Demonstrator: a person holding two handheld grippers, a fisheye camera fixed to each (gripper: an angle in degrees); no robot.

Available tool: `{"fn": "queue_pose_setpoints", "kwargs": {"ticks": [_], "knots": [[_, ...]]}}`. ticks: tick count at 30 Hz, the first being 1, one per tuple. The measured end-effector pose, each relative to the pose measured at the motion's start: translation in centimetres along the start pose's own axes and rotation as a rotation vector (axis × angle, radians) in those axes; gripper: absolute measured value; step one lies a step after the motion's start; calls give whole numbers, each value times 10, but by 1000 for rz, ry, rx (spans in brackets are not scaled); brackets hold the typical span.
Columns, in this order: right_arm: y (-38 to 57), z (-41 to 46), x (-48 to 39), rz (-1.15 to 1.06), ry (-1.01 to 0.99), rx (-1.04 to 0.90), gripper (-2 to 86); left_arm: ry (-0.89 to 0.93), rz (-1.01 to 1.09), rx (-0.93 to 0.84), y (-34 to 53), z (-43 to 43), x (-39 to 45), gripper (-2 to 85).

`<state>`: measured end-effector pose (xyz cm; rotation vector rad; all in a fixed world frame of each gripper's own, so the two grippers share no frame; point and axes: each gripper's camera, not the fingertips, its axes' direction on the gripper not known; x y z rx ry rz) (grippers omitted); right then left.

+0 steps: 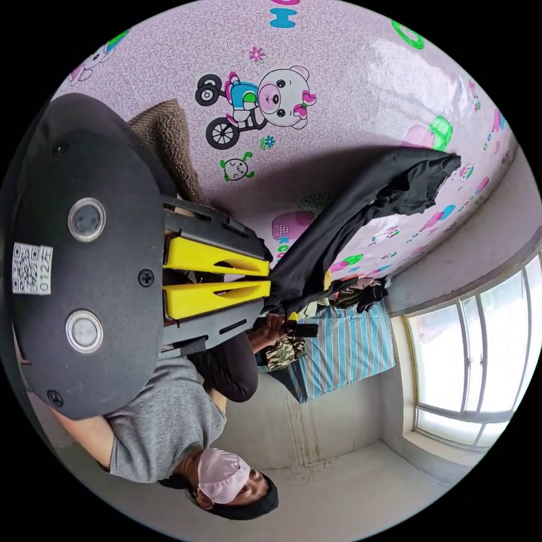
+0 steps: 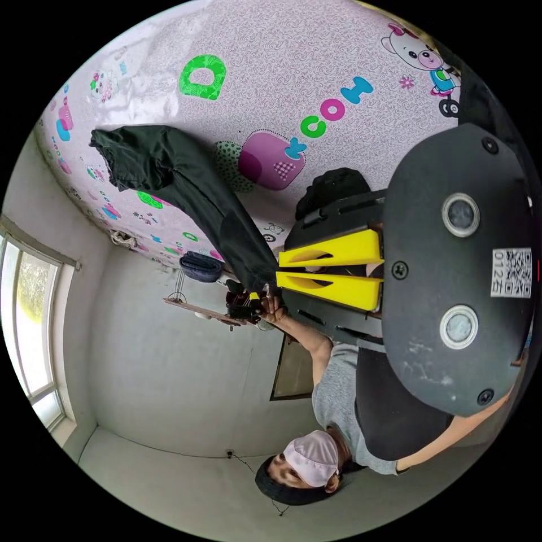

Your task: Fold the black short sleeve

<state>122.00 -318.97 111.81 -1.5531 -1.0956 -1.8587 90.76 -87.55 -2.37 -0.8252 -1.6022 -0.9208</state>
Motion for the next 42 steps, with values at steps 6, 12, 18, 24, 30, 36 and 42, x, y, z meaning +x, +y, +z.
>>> {"fn": "queue_pose_setpoints", "kwargs": {"ticks": [6,12,18,24,30,36,42], "knots": [[62,12,-63,-73,-19,-86,-4,-5,69,-32,39,-6,54,15],[94,22,-123,-147,-53,-120,-4,-15,145,-10,62,-16,101,15],[72,37,-138,-113,-70,-81,-4,-29,121,12,30,-31,90,13],[13,46,-138,-67,-68,-29,-4,-52,112,-2,-38,-43,66,12],[-75,44,-130,9,-48,-9,-4,-55,92,-29,-129,-53,28,13],[-179,40,-106,76,7,-31,-3,-52,25,-73,-230,-54,-29,12],[-284,48,-49,158,28,-19,-3,-82,-95,-81,-338,-54,-107,12]]}}
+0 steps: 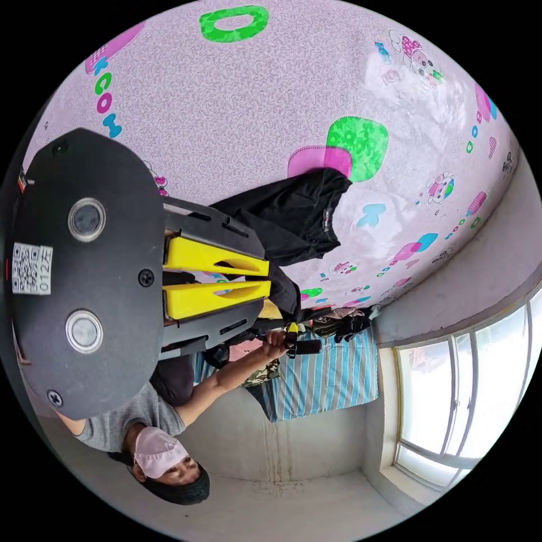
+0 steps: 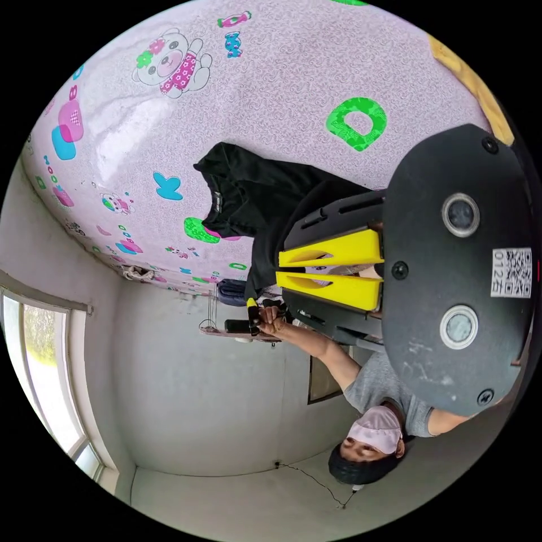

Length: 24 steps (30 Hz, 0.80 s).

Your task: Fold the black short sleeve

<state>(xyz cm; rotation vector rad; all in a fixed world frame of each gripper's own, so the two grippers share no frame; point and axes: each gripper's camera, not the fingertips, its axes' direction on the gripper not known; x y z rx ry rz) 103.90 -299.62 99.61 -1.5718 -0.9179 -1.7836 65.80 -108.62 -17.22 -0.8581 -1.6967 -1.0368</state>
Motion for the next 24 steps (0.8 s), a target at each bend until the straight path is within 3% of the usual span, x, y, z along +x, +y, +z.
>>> {"fn": "queue_pose_setpoints", "kwargs": {"ticks": [6,12,16,20,24], "knots": [[-82,10,64,141,56,77,-1,-9,-136,-52,-88,27,-79,15],[-126,17,112,236,56,154,19,0,-261,-20,-122,47,-142,21],[-136,8,125,224,48,243,99,102,-283,127,-117,39,-165,31],[-106,-21,134,235,32,374,101,255,-228,342,-92,14,-173,38],[-59,-25,124,191,-19,309,88,141,-160,212,-54,17,-148,47]]}}
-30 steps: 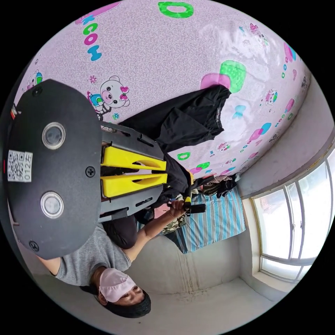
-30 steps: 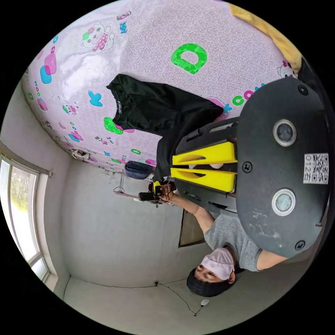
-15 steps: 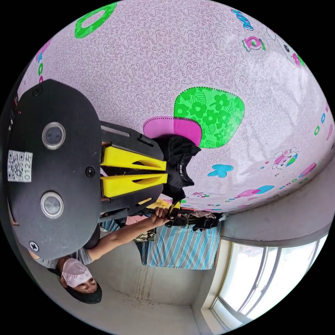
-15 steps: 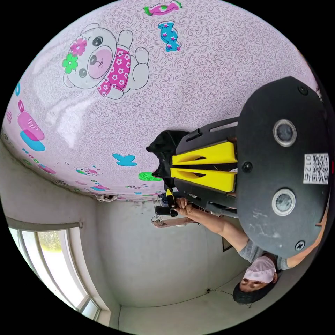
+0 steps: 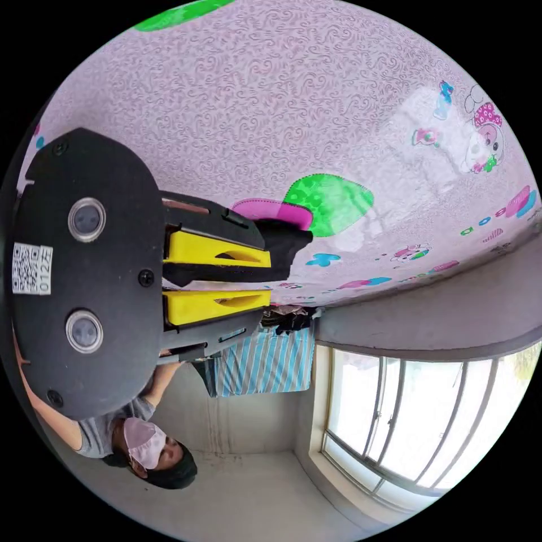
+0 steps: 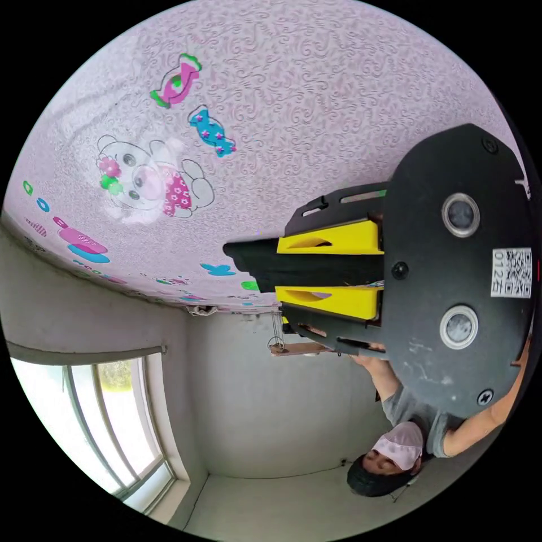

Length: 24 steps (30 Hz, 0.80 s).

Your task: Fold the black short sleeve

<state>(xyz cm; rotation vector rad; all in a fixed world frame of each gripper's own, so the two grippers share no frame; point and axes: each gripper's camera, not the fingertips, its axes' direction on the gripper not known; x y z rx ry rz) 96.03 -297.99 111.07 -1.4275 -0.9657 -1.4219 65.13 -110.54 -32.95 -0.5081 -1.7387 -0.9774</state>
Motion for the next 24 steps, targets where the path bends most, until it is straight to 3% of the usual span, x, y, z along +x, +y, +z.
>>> {"fn": "queue_pose_setpoints", "kwargs": {"ticks": [6,11,17,24], "knots": [[133,-7,-1,-75,84,-144,82,-269,92,-251,123,28,15,65],[216,6,-10,-247,321,-236,82,-353,137,-314,205,60,6,76],[236,26,-23,-425,550,-261,81,-417,198,-250,242,93,7,77],[228,41,-19,-519,612,-325,68,-497,273,-272,256,128,17,54]]}}
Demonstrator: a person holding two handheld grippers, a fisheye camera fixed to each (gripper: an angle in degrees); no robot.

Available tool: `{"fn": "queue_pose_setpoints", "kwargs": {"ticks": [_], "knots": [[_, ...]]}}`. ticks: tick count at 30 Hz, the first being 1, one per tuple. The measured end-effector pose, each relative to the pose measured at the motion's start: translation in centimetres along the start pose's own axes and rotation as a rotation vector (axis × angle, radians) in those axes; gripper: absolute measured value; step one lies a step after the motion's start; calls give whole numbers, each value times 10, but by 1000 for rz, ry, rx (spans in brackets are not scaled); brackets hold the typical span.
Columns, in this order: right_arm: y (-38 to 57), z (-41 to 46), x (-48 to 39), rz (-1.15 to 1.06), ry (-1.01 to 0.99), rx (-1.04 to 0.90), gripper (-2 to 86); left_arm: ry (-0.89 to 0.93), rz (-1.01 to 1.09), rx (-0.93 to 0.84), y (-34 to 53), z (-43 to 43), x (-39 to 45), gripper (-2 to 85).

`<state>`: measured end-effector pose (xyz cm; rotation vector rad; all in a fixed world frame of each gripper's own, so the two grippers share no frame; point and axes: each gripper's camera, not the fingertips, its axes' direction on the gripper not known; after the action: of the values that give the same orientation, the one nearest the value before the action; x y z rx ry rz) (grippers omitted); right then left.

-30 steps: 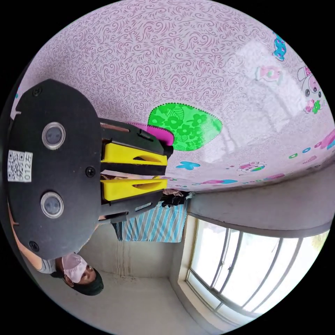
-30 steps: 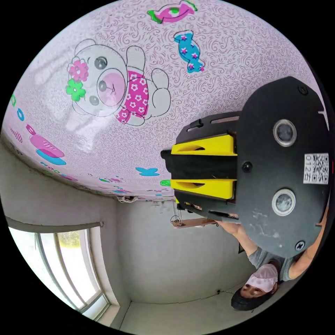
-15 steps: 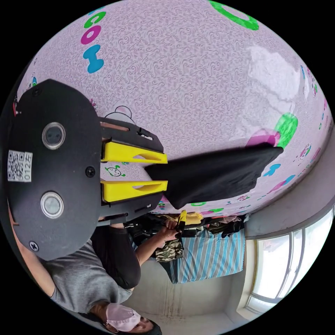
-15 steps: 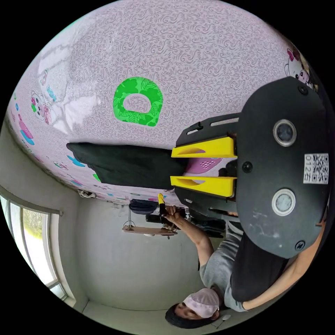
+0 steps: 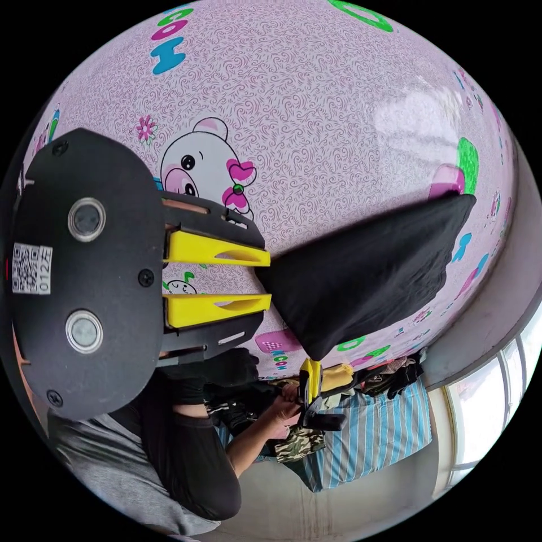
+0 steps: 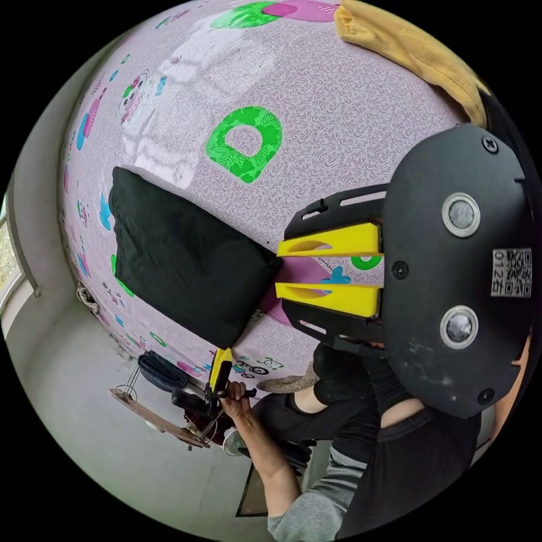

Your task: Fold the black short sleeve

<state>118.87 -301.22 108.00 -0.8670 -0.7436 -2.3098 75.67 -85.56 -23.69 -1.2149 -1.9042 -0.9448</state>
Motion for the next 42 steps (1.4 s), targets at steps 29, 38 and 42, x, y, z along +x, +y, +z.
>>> {"fn": "queue_pose_setpoints", "kwargs": {"ticks": [29,38,42], "knots": [[8,-71,56,234,-136,-95,-5,-222,285,10,21,33,131,7],[-25,-44,20,86,-49,-185,-9,-404,541,-234,-6,163,199,2],[-22,-53,32,129,-104,-173,-9,-455,576,-161,14,170,196,-1]]}}
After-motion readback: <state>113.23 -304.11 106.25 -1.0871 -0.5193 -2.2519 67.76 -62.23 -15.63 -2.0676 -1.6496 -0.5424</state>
